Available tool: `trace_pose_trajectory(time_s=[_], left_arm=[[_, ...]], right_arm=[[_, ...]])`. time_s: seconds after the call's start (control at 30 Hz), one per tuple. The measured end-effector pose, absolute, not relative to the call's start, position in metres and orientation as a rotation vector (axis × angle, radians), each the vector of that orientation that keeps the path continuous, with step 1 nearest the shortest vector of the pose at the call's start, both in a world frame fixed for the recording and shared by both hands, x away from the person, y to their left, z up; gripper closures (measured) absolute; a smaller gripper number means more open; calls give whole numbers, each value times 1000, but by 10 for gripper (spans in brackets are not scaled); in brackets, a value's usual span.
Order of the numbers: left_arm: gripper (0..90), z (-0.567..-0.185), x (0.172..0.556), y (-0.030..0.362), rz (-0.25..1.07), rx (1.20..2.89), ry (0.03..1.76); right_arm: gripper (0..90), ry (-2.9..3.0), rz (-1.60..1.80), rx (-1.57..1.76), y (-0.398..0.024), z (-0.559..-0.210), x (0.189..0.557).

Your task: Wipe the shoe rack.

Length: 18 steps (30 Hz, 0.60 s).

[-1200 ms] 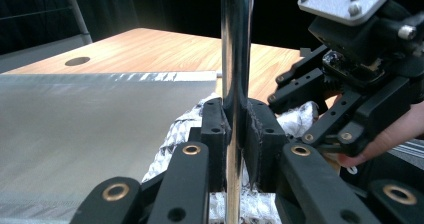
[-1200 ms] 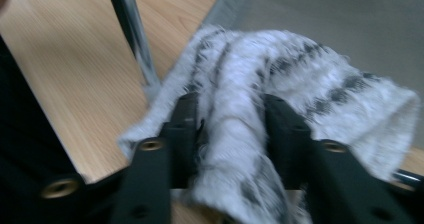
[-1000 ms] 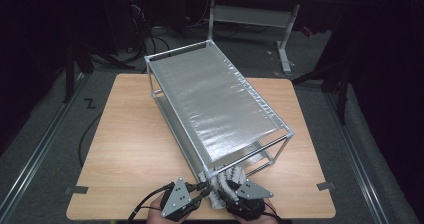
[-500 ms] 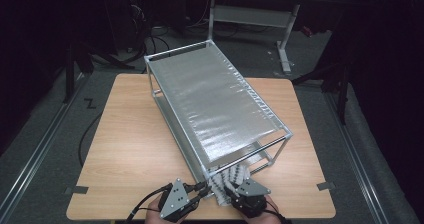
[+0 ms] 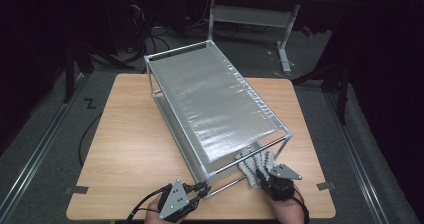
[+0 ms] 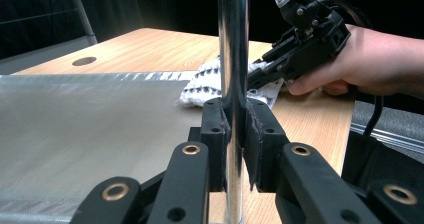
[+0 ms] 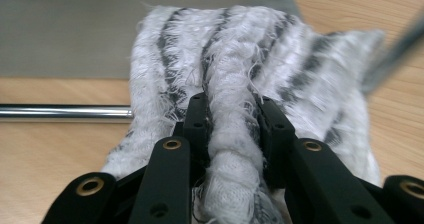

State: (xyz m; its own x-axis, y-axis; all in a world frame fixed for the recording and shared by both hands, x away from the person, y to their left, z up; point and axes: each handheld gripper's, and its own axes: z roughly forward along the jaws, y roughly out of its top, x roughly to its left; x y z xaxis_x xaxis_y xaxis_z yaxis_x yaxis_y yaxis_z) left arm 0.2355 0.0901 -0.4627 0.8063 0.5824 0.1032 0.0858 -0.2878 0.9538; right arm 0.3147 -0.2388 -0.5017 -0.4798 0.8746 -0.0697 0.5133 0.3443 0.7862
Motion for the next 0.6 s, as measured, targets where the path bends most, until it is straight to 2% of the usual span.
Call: trace_pose_trajectory(time_s=[0.27,0.6], left_arm=[[799,-463,236,90,524,1817,513],[799,-463,236,90,522,1817,514]], right_arm=[[719,2142,994,1205,-238,-503,315],[714,2274,1056,1059,-200,-503,294]])
